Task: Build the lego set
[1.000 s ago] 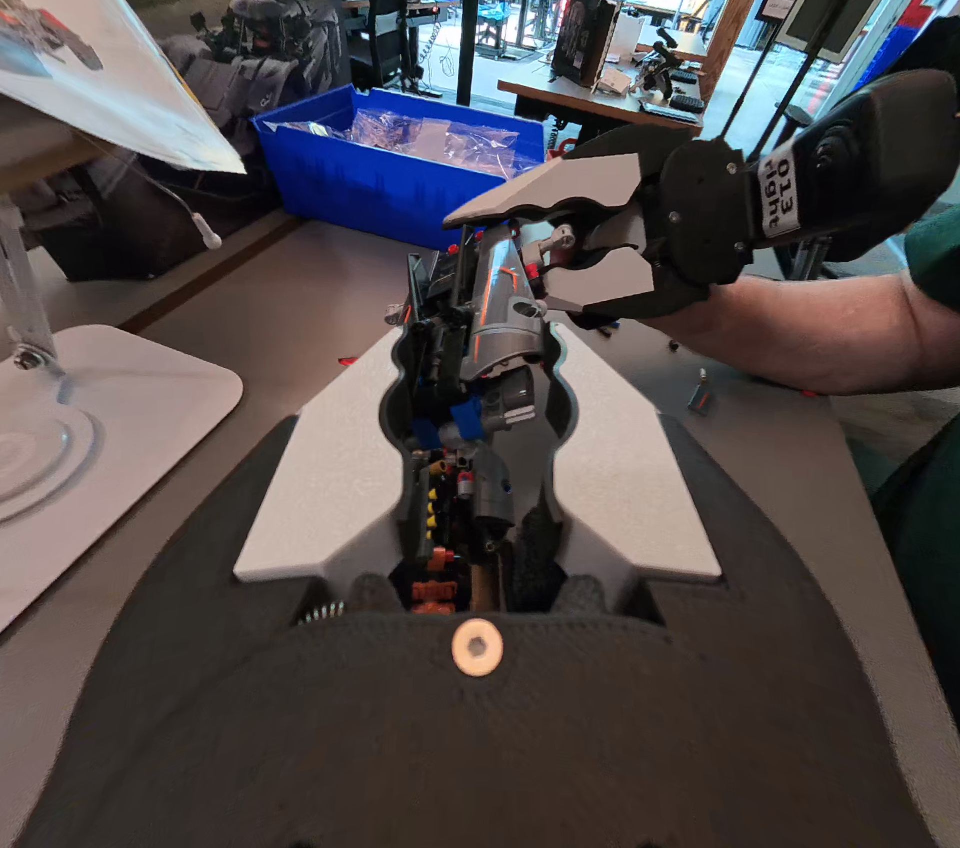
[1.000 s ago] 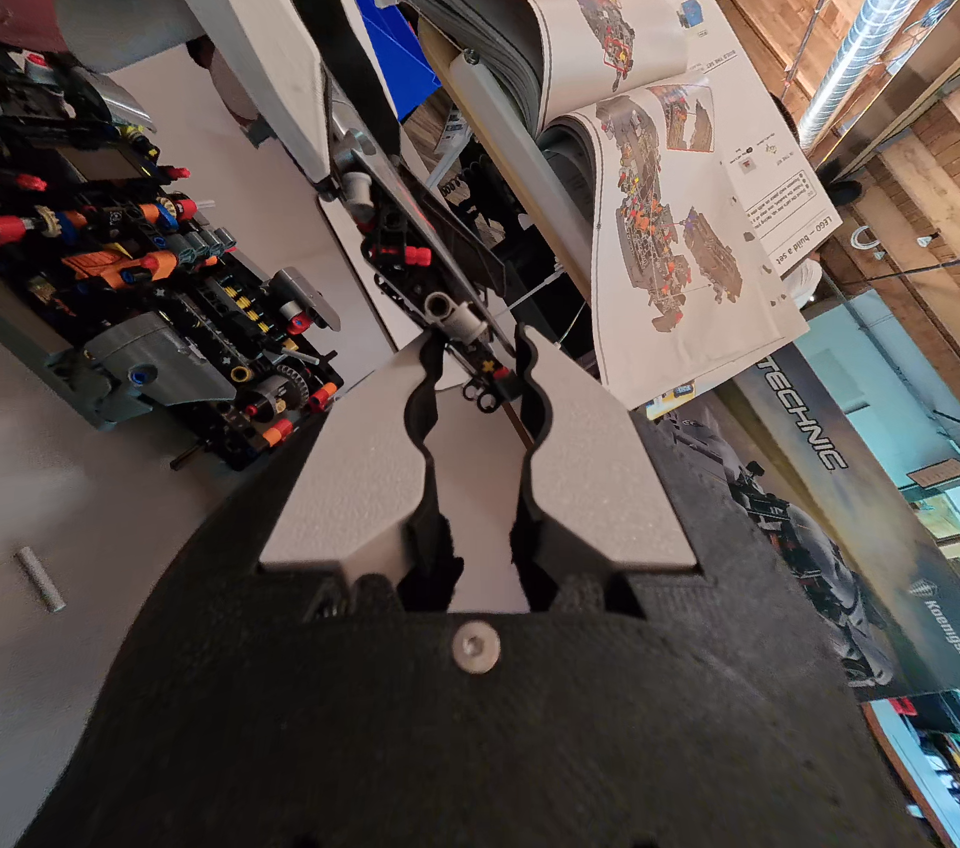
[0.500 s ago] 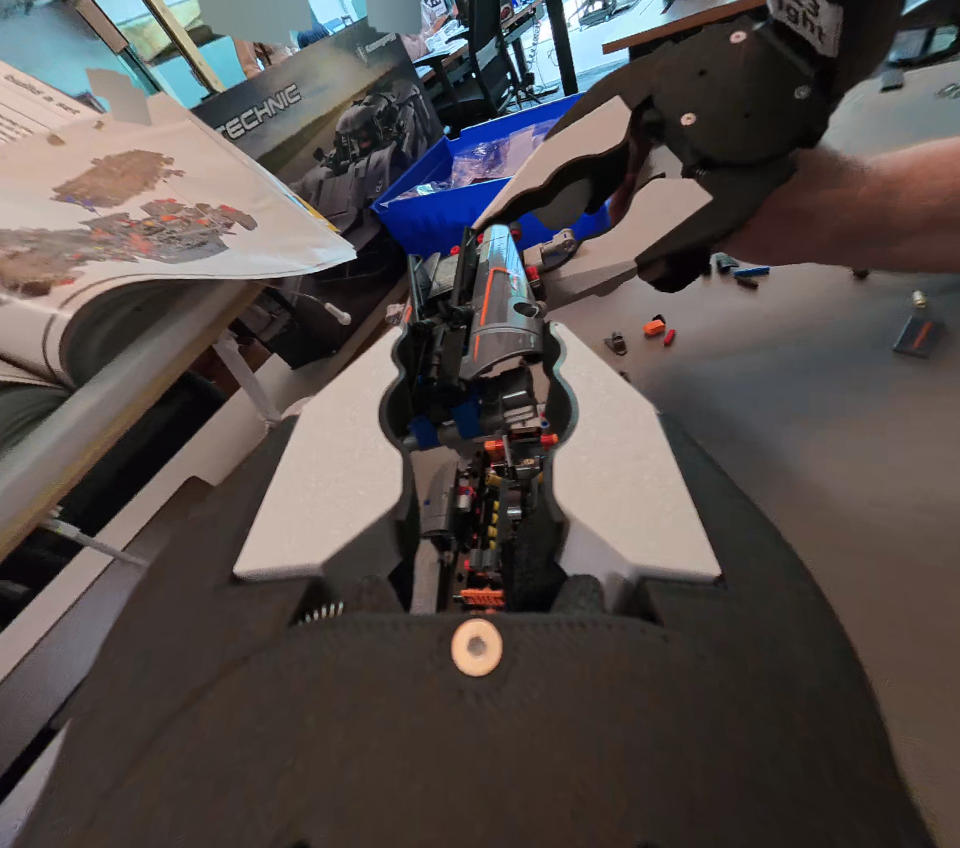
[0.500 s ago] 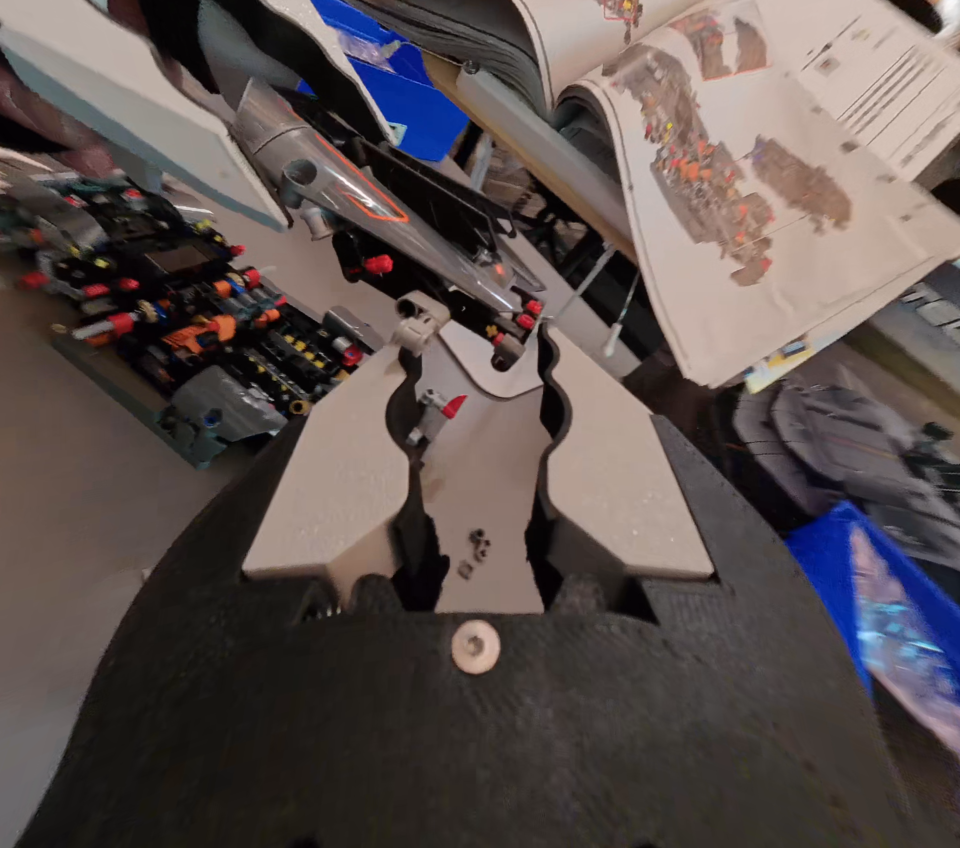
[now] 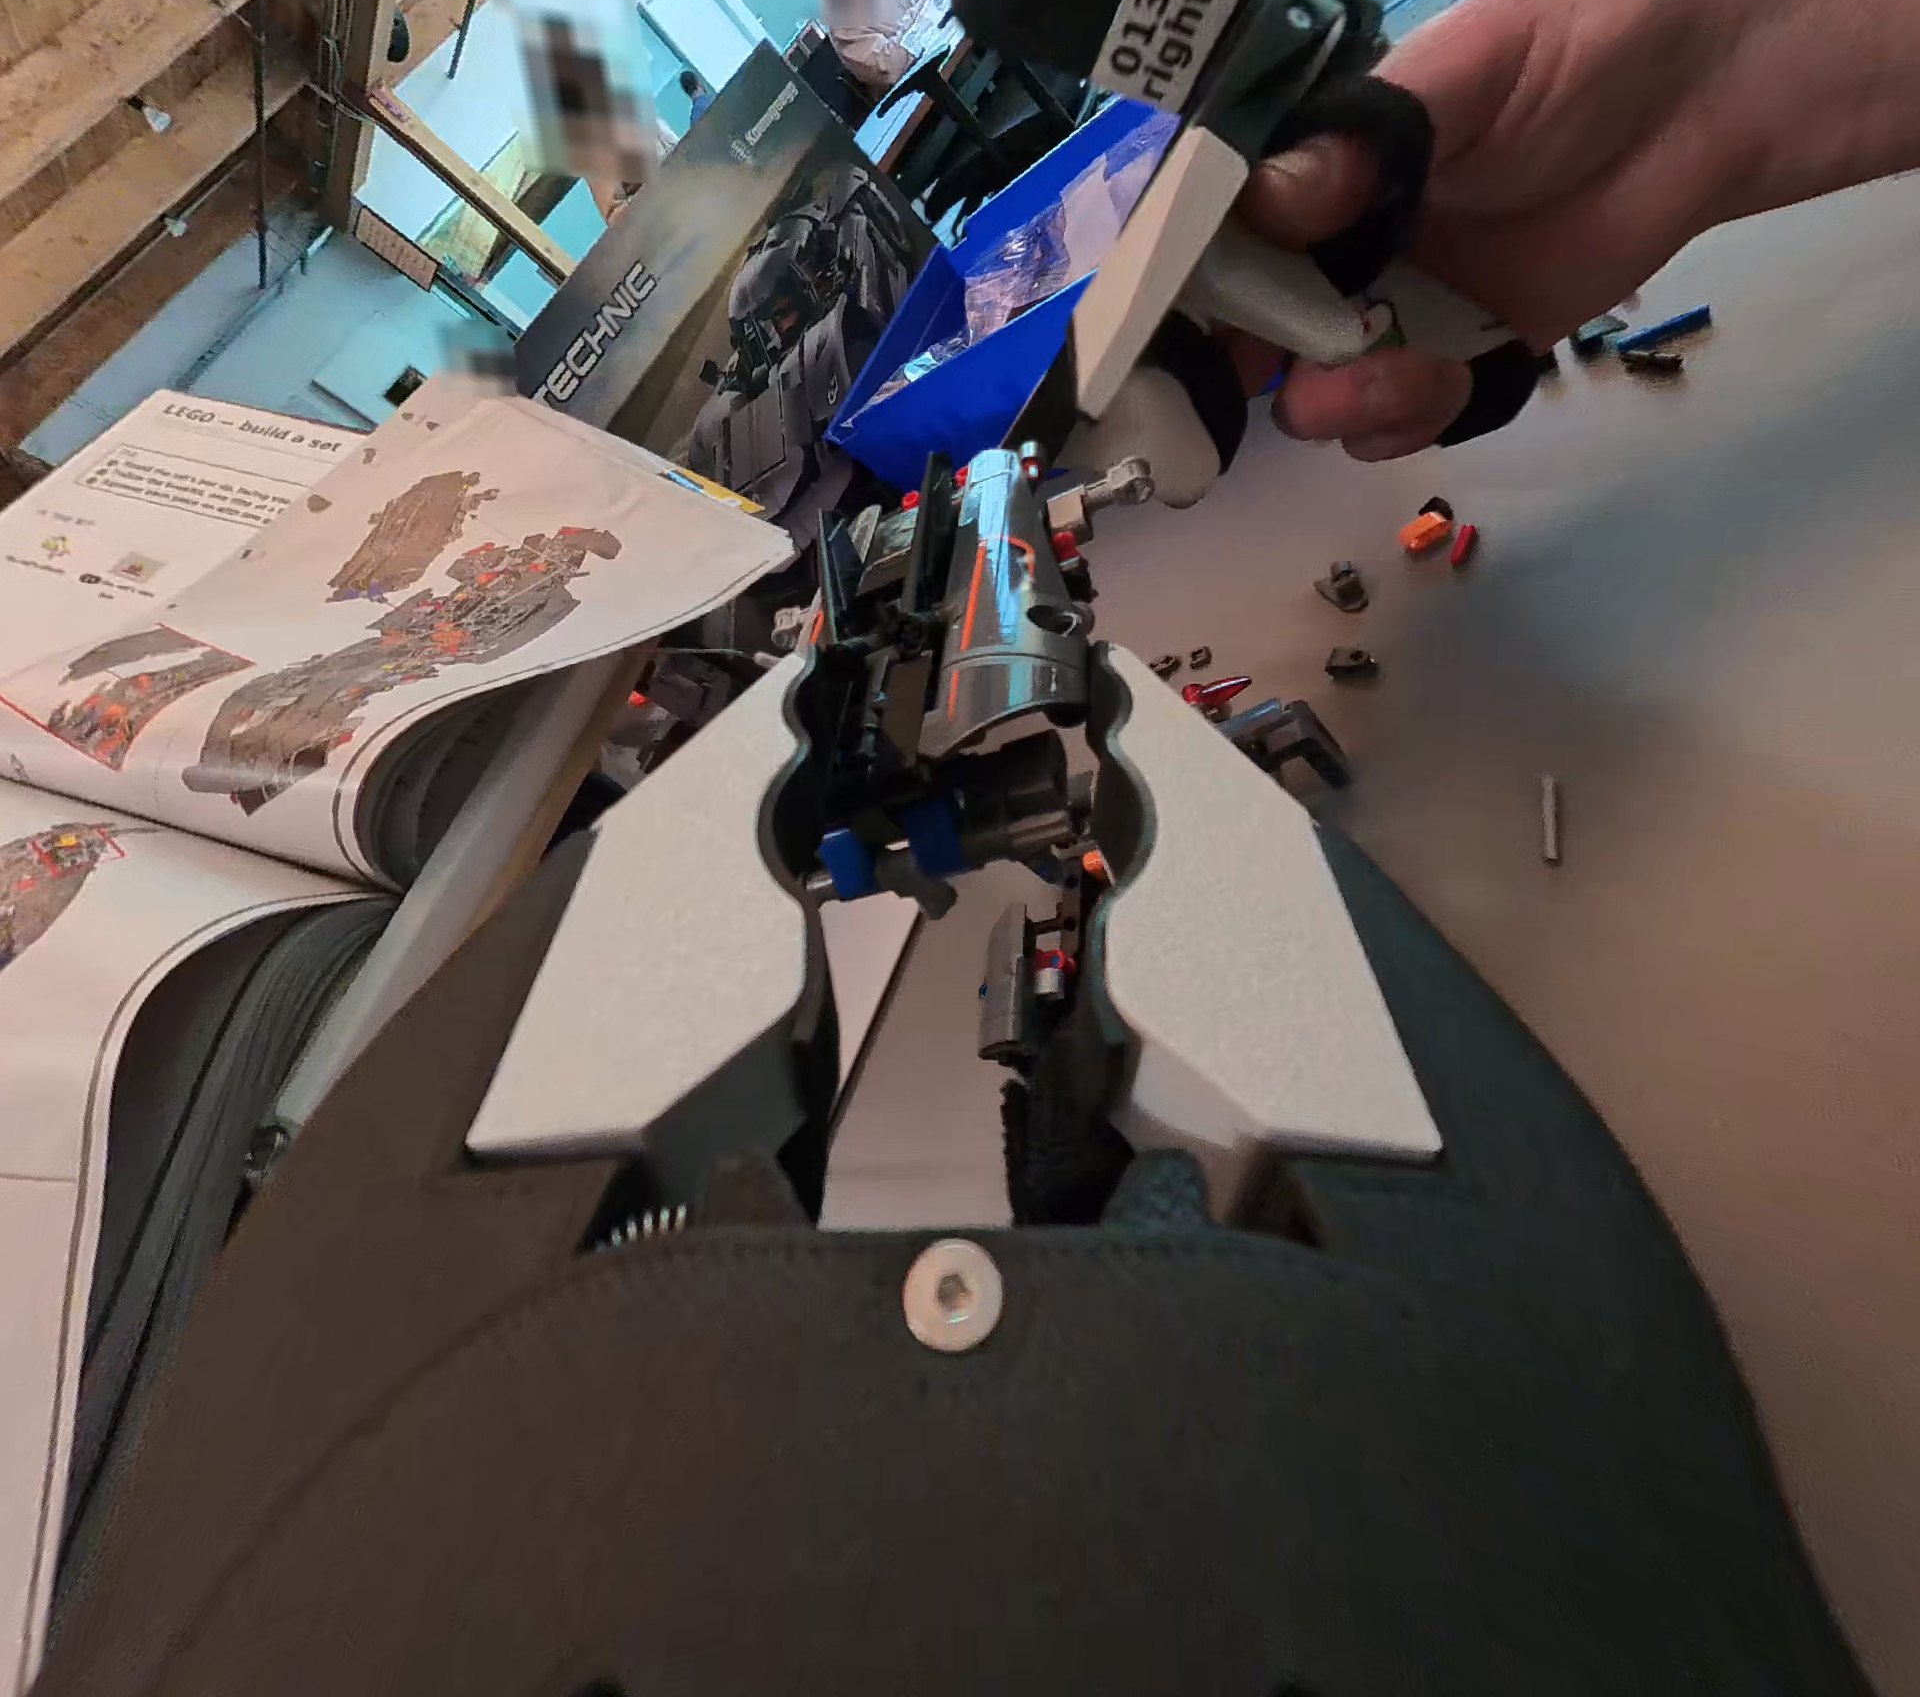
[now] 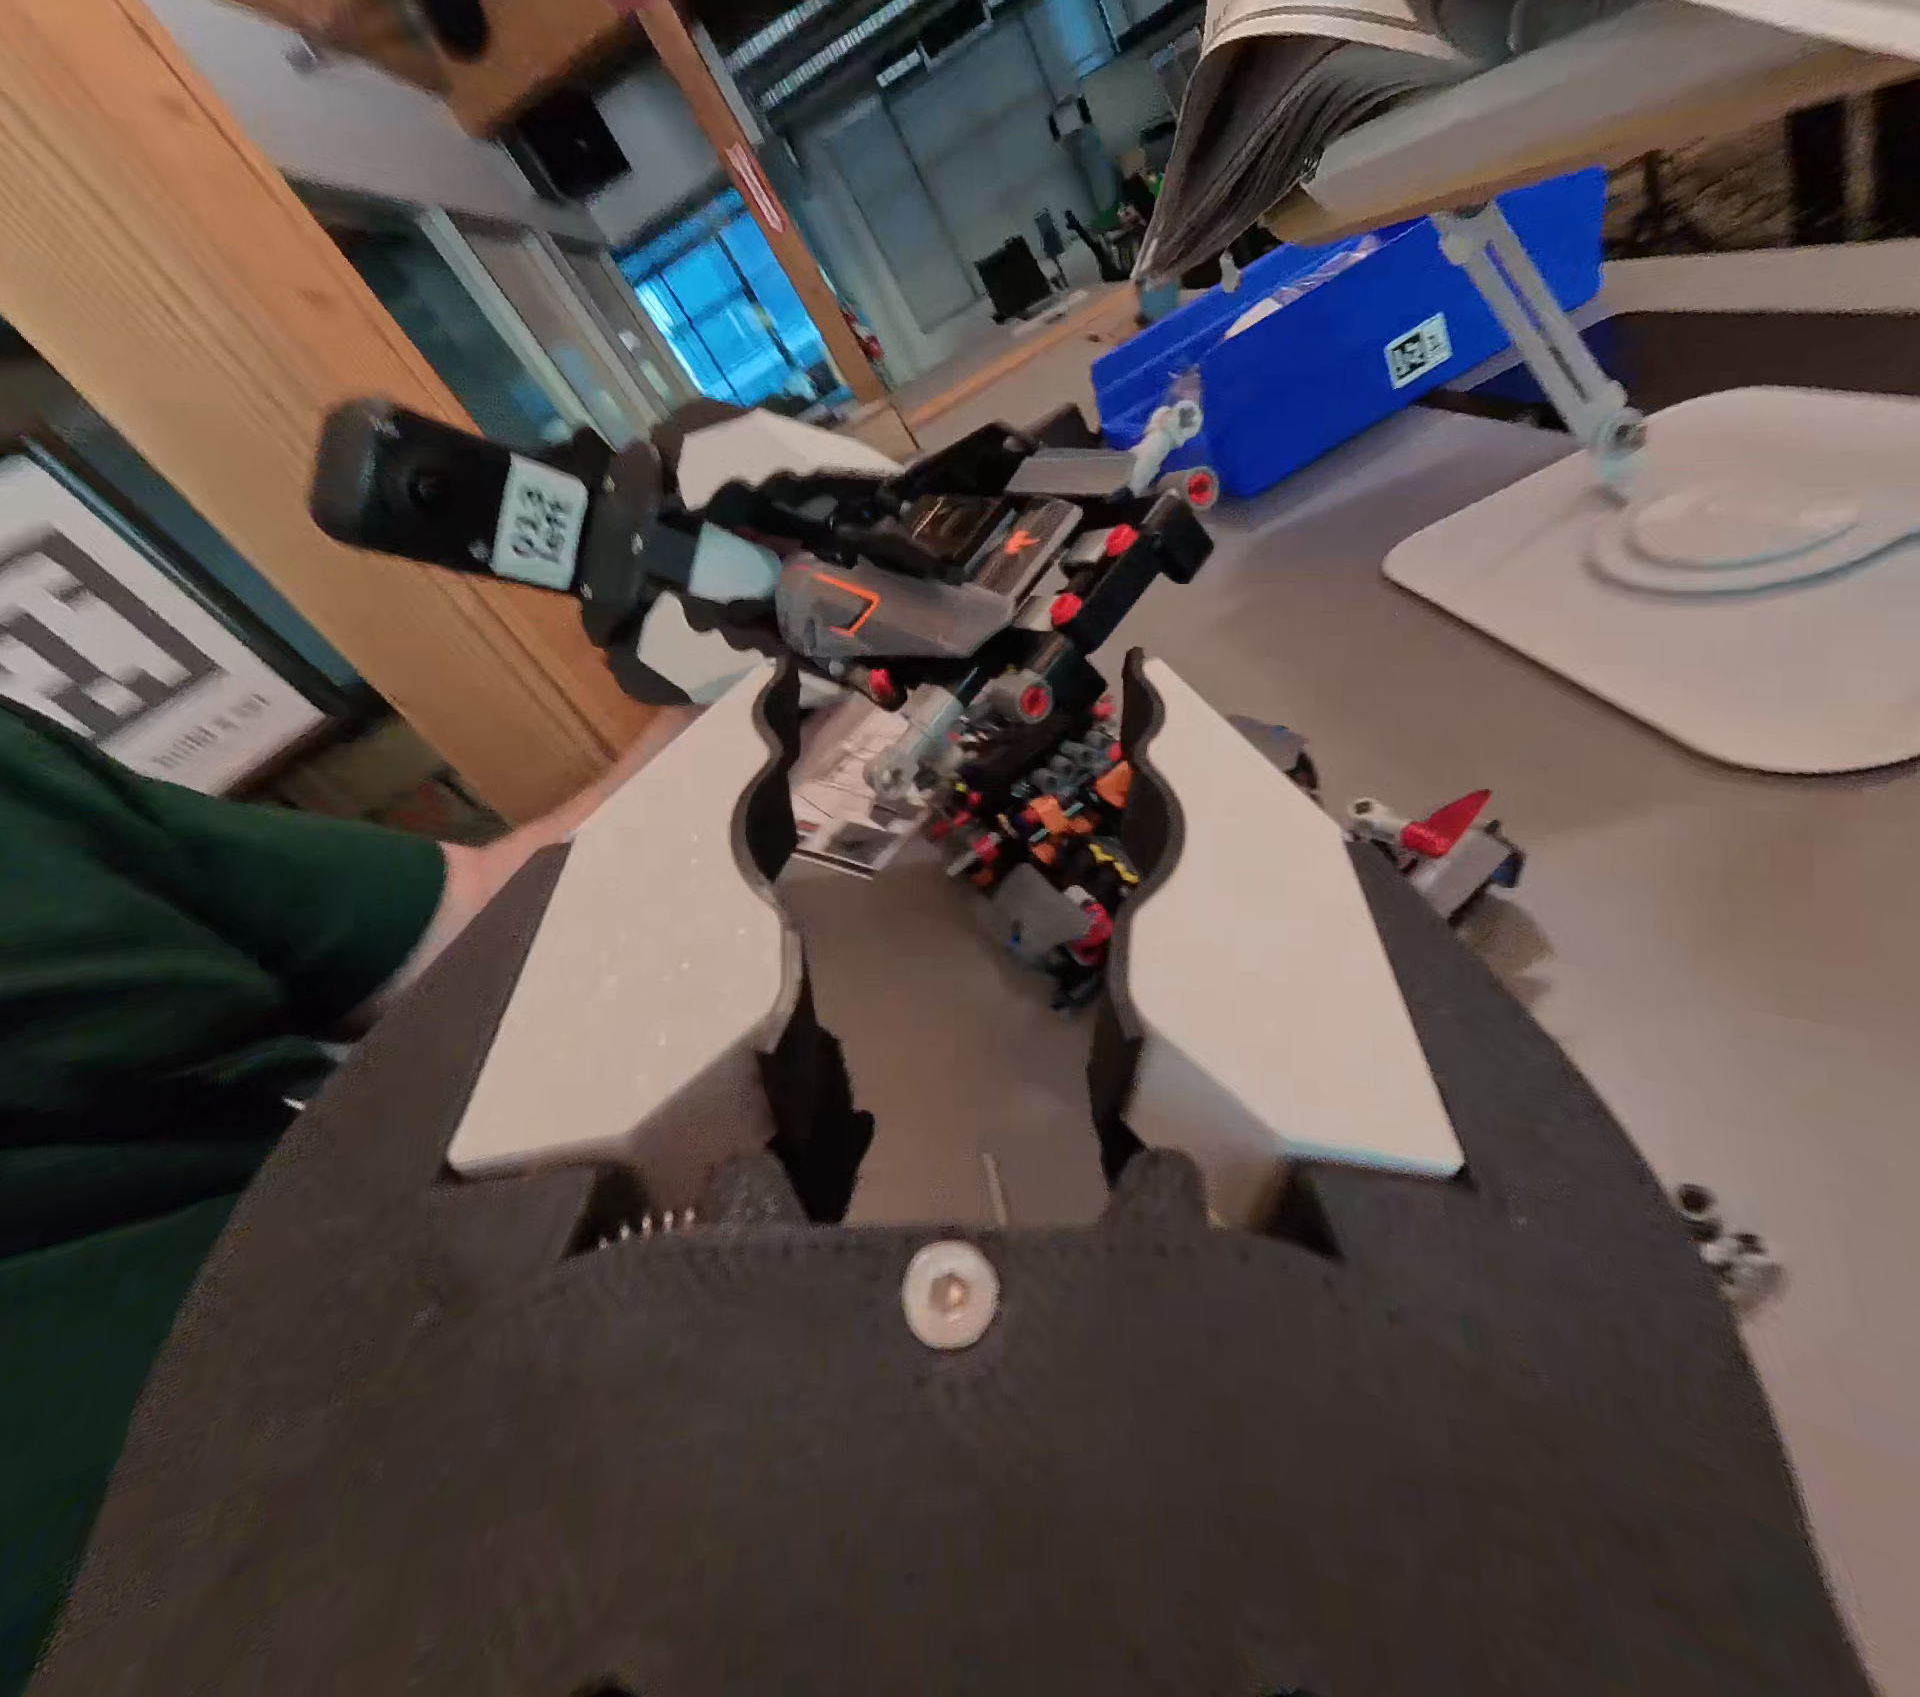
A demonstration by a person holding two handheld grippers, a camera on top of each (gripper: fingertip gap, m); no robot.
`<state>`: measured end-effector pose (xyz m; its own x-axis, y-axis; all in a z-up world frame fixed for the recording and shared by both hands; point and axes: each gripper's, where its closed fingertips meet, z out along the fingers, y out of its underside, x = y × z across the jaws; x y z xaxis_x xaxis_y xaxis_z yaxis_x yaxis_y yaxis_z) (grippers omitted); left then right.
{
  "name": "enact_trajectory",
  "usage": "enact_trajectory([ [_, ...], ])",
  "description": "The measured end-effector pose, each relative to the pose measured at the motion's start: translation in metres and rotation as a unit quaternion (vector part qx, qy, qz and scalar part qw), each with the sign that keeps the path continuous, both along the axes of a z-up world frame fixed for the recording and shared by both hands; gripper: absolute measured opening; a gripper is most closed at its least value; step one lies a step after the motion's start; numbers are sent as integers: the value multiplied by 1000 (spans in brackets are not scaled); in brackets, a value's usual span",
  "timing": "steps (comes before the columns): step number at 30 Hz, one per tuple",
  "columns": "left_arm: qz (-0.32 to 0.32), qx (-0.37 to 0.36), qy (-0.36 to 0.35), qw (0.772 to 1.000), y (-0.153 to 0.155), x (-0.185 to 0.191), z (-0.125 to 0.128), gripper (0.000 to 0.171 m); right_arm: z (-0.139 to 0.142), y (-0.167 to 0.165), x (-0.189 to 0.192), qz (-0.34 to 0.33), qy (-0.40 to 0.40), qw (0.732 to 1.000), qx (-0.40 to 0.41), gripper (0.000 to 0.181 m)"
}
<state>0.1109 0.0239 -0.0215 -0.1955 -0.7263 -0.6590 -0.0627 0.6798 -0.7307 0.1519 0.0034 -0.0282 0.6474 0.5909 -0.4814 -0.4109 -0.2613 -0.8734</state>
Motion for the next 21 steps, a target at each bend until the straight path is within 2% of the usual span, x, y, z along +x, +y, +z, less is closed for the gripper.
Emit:
enact_trajectory([
  [3,-10,14,-3,1000,-7,-1,1,47,9,-3,0,39,94,995,-3,60],
  [7,-22,34,2,999,-16,0,-2,47,5,-2,-8,60,116,991,-17,53],
  [11,-32,47,5,998,-25,2,-6,48,2,-4,-14,87,132,987,-31,35],
  [16,-30,46,2,998,-24,3,-6,48,3,-6,-13,97,148,984,-24,24],
  [21,-24,53,-1,998,-22,3,-6,48,3,-5,-12,93,150,984,-21,22],
])
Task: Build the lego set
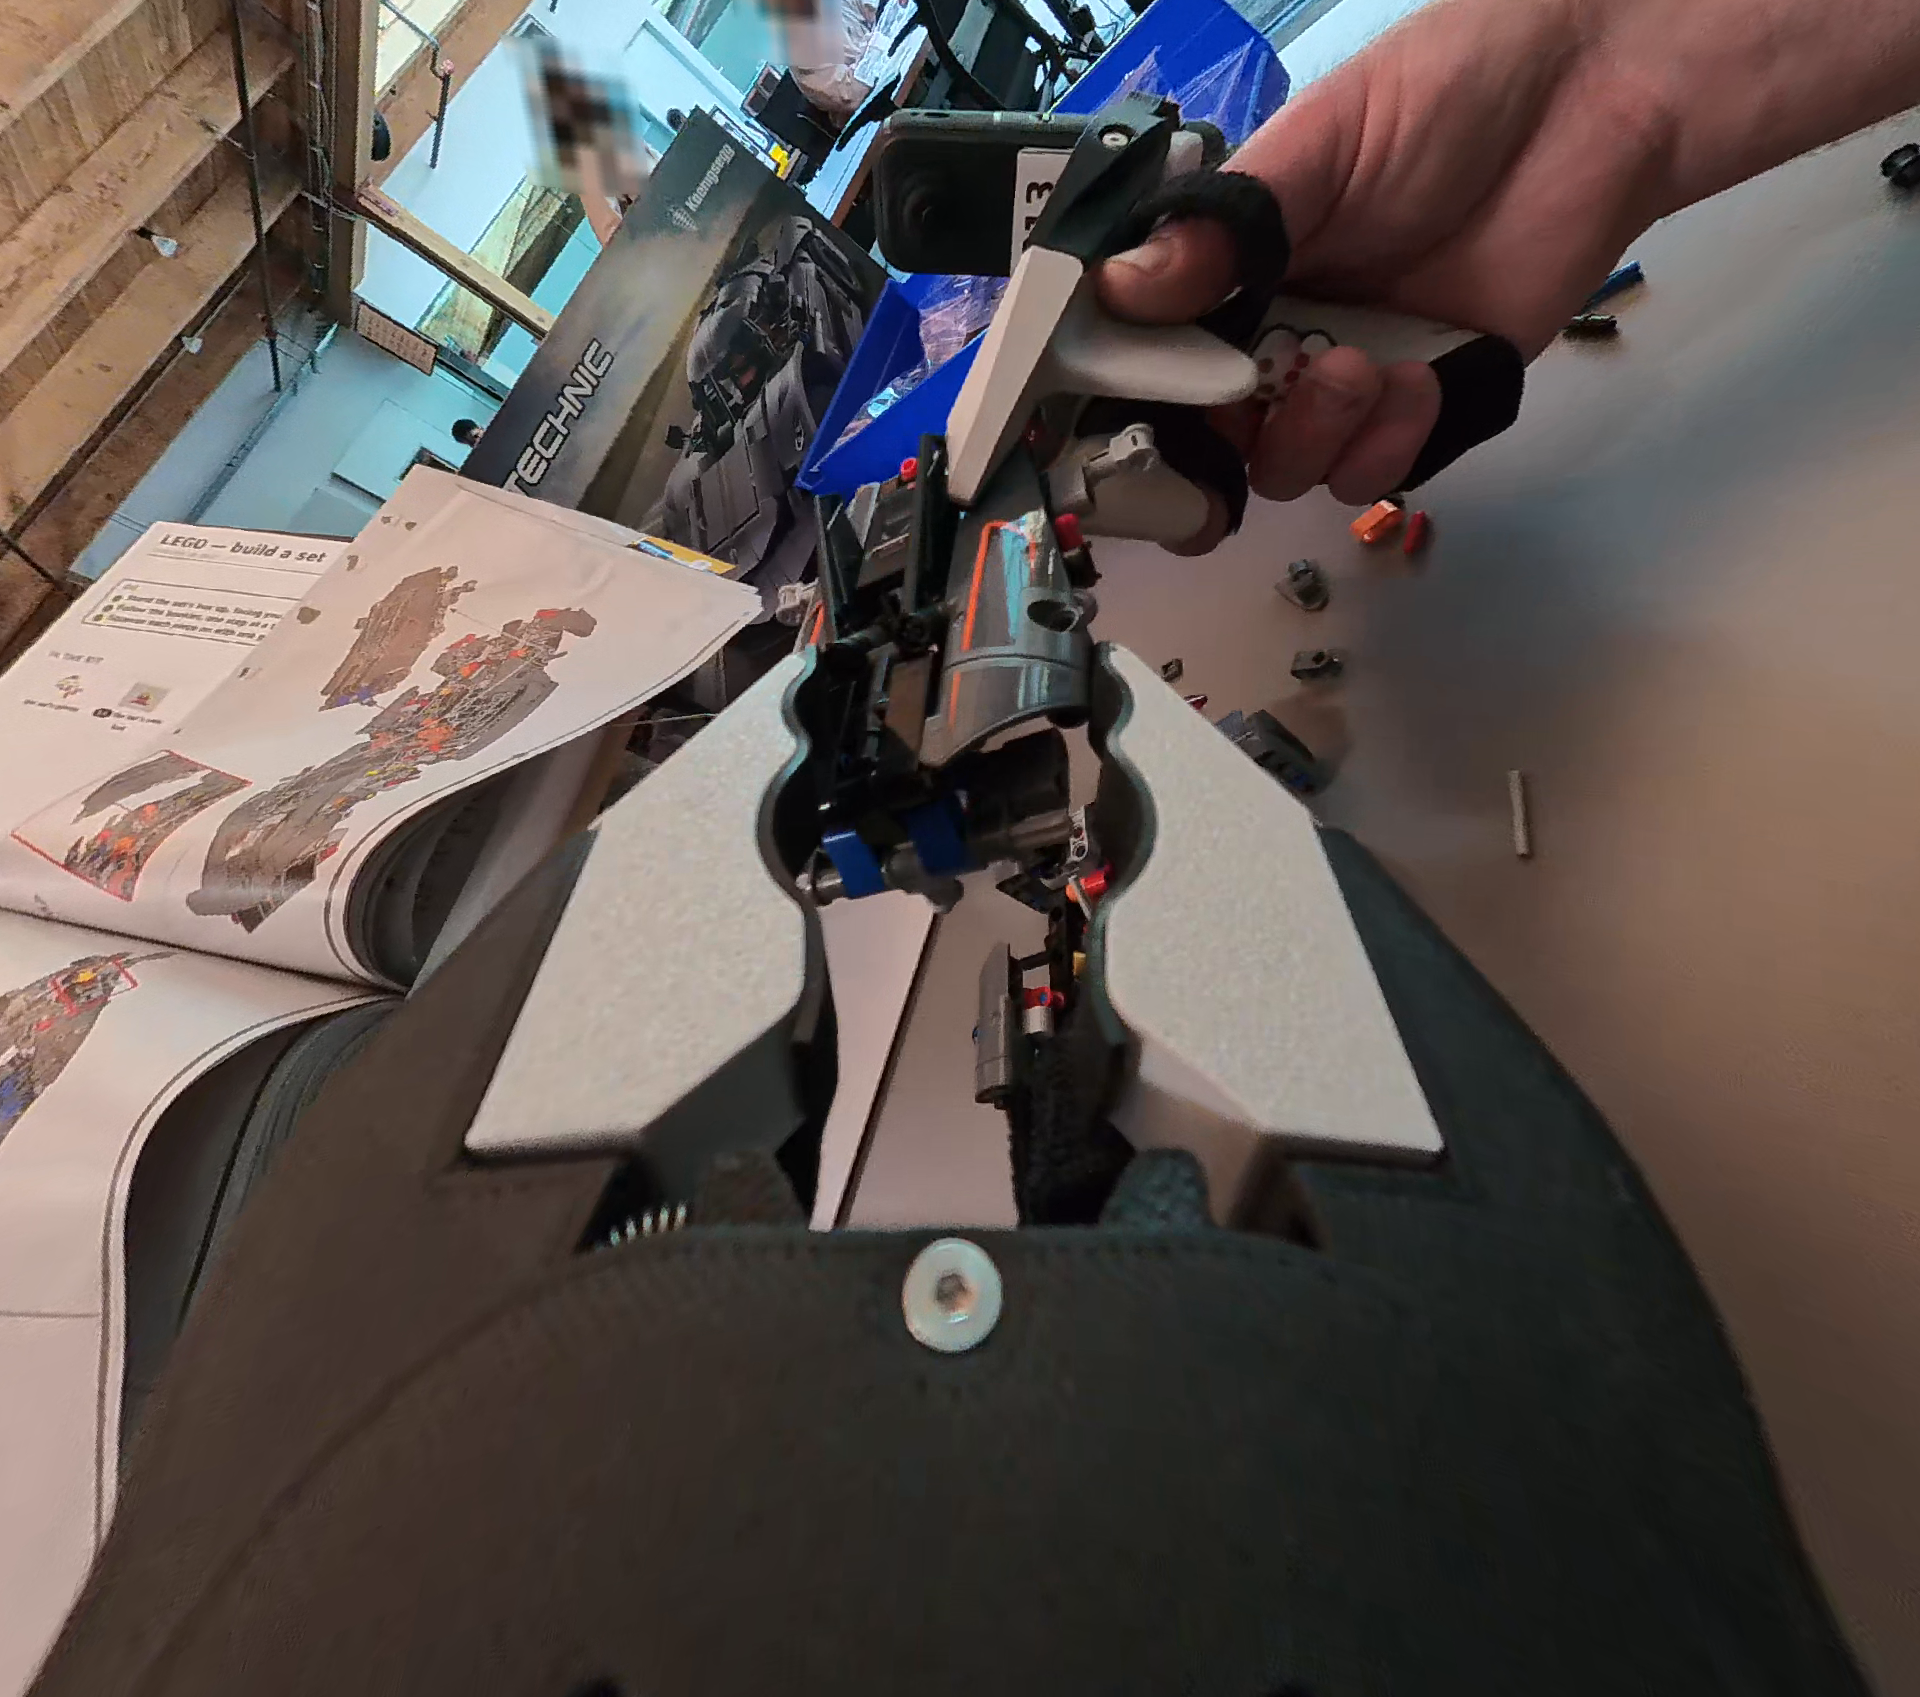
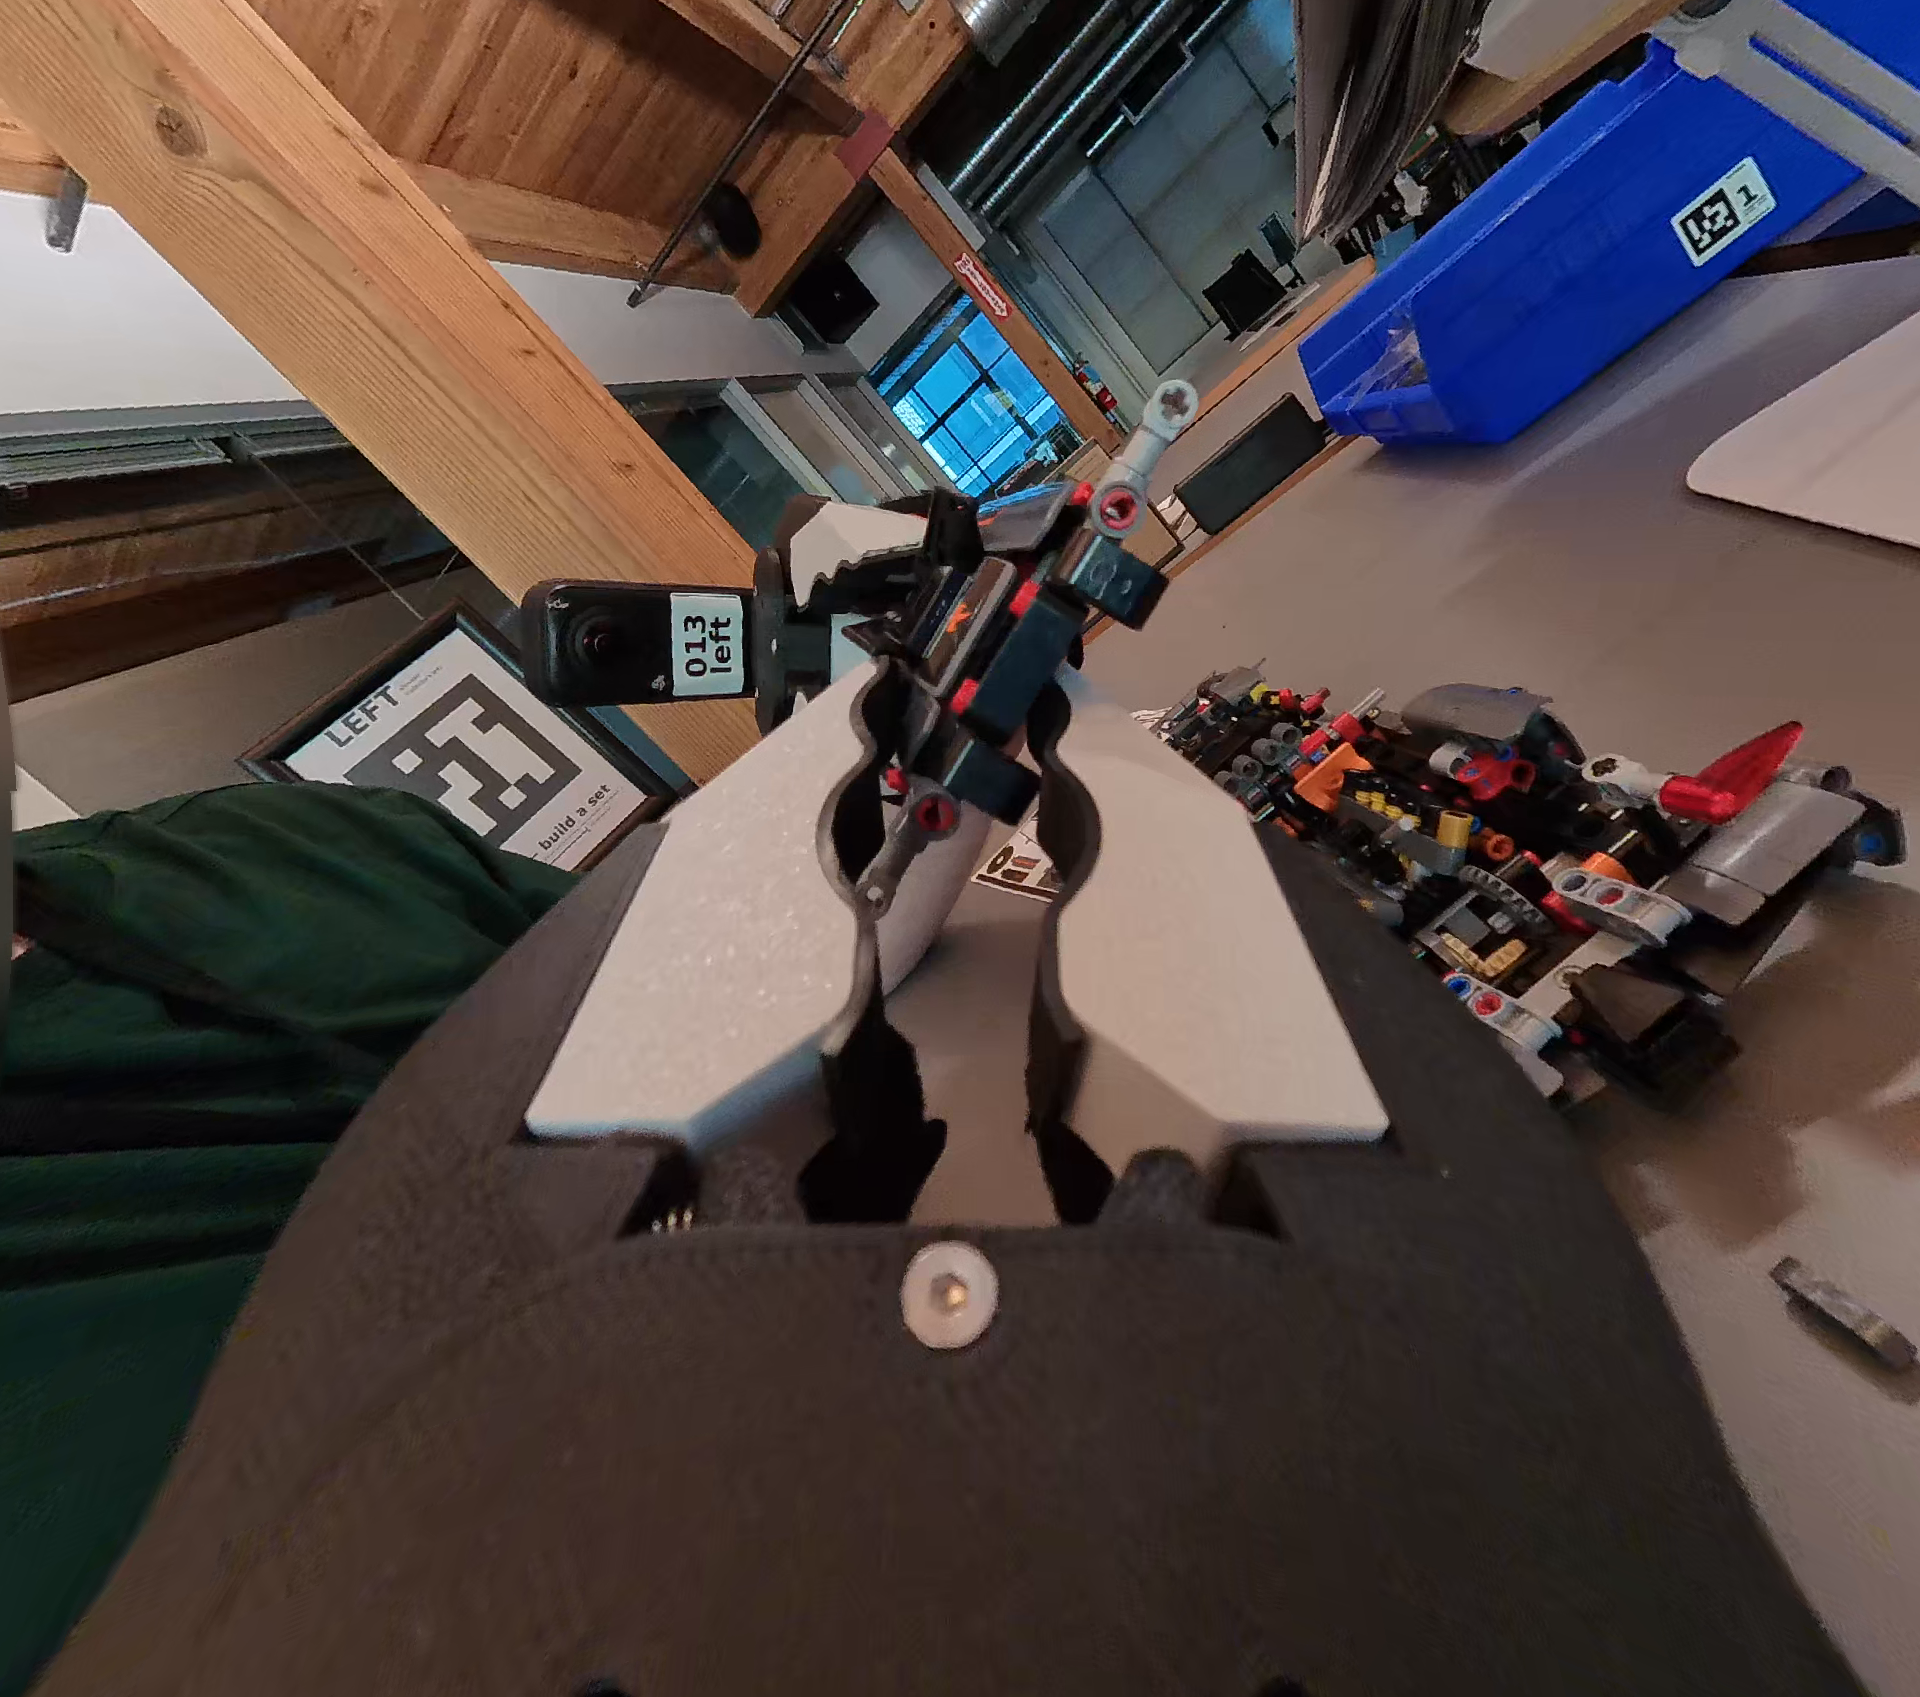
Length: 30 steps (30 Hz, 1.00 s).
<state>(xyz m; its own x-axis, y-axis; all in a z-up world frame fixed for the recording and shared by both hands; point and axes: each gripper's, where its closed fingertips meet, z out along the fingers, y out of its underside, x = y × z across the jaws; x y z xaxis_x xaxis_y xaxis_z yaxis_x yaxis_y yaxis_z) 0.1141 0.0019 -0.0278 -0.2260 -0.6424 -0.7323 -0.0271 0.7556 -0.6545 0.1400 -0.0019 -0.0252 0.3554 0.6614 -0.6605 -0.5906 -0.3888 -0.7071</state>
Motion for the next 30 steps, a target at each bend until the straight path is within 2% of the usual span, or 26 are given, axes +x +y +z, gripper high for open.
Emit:
enact_trajectory([
  [10,3,-9,2,1000,3,2,-3,49,0,2,3,-13,-3,1000,-3,20],
  [18,0,-43,12,999,6,3,-2,59,-4,4,8,-32,-12,999,-11,18],
  [30,0,-65,20,998,12,1,-2,56,-8,7,14,-44,1,999,-19,18],
])
